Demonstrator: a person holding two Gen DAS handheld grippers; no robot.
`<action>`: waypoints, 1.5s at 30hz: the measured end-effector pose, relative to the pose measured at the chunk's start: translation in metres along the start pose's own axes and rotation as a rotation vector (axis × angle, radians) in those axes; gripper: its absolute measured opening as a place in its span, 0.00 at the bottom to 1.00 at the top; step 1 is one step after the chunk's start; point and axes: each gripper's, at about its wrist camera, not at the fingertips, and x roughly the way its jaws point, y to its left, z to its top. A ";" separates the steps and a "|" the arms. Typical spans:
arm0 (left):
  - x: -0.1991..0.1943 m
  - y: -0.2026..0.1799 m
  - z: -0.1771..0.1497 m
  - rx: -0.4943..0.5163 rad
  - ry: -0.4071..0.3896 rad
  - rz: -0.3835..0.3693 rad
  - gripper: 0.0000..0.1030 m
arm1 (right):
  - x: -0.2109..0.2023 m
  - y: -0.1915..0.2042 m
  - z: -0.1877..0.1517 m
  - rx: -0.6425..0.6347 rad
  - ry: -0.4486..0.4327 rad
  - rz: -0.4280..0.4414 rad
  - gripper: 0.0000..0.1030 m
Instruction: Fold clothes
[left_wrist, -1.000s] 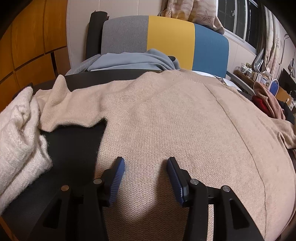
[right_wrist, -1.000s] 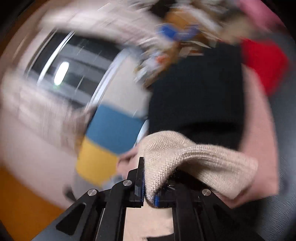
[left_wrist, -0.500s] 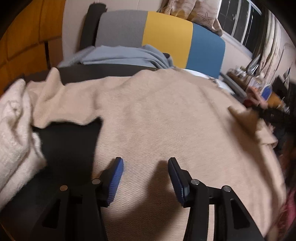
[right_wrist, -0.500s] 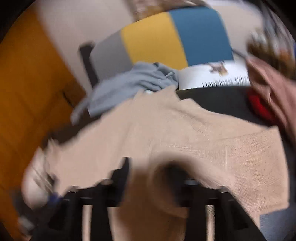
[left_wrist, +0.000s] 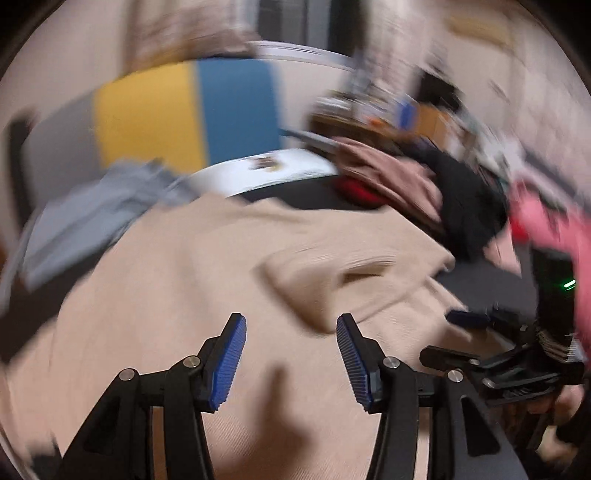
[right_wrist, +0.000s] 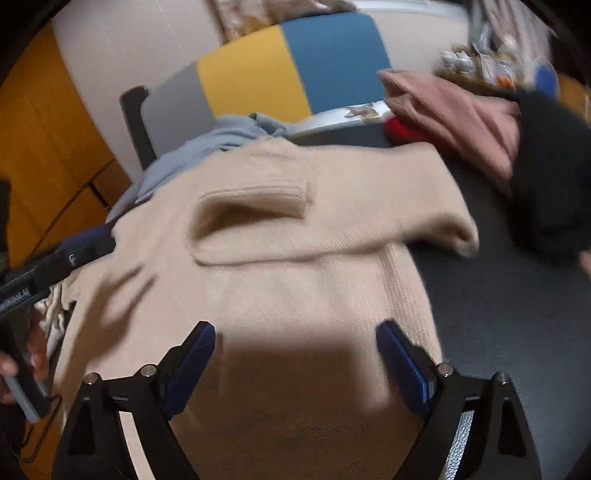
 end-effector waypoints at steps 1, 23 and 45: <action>0.009 -0.014 0.008 0.064 0.008 0.031 0.51 | 0.000 -0.001 0.000 0.001 0.001 0.011 0.90; -0.009 0.133 0.124 -0.499 -0.269 -0.236 0.05 | 0.005 -0.024 0.010 0.066 -0.038 0.163 1.00; -0.027 0.234 -0.135 -1.035 -0.165 -0.130 0.26 | 0.008 -0.016 0.008 0.017 -0.015 0.110 1.00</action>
